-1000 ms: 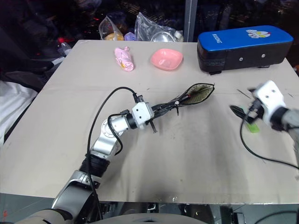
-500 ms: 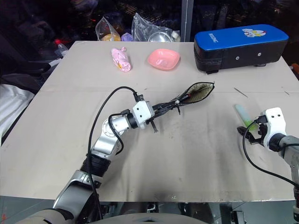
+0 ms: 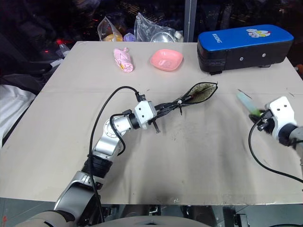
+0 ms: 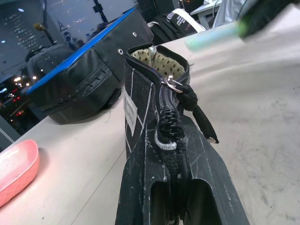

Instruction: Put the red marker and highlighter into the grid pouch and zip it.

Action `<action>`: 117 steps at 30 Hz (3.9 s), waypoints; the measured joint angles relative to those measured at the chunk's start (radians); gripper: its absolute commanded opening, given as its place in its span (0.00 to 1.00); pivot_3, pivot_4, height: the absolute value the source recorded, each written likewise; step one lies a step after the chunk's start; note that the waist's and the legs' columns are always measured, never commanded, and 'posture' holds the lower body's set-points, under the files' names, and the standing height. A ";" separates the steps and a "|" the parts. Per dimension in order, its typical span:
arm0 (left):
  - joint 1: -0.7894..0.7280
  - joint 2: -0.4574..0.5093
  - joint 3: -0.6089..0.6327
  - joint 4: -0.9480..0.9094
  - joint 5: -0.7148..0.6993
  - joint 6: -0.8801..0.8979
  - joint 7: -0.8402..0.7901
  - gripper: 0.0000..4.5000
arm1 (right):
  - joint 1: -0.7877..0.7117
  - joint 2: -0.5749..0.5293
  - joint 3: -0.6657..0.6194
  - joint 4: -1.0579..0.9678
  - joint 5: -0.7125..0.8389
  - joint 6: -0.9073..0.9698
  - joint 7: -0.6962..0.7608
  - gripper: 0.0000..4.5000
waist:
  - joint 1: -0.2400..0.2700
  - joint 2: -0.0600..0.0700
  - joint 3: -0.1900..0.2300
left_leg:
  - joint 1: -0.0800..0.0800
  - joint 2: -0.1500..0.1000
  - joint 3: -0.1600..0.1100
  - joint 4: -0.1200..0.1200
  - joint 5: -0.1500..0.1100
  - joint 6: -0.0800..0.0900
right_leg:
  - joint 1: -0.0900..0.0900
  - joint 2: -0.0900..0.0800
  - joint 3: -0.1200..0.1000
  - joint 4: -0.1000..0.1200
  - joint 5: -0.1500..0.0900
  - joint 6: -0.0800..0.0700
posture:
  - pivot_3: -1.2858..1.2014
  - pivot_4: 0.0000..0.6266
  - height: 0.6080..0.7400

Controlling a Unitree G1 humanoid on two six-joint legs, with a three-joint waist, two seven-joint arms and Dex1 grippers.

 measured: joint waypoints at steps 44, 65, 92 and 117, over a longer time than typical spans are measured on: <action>-0.017 -0.090 -0.039 0.027 0.033 -0.017 0.046 0.00 | -0.372 -0.001 0.189 0.076 0.233 0.064 0.219 0.99 | 0.003 0.001 0.001 | 0.000 0.003 0.000 0.002 0.000 0.000 | 0.000 -0.006 0.000 0.004 0.000 -0.001 | 0.52 0.24 0.99; -0.024 -0.095 -0.033 0.048 0.032 -0.015 0.036 0.00 | -0.289 0.453 0.127 -0.308 0.995 0.983 -0.631 0.99 | 0.005 -0.001 0.000 | -0.003 0.001 -0.002 0.003 0.000 0.000 | 0.000 -0.003 -0.002 0.002 0.000 0.000 | 0.52 0.24 0.99; -0.023 -0.093 -0.035 0.048 0.033 -0.003 0.038 0.00 | -0.305 0.551 0.041 -0.271 1.020 0.972 -0.852 0.01 | 0.001 -0.001 0.000 | -0.003 0.001 -0.002 0.002 0.000 0.000 | -0.001 -0.003 -0.002 0.002 0.000 0.000 | 0.52 0.24 0.99; 0.098 0.117 -0.011 -0.049 -0.012 -0.013 -0.060 0.67 | -0.083 0.236 -0.021 -0.191 0.627 0.626 -0.459 0.90 | -0.021 -0.001 0.000 | -0.002 0.002 -0.001 -0.003 0.000 0.000 | -0.001 -0.003 -0.001 -0.003 0.000 0.000 | 0.52 0.24 0.99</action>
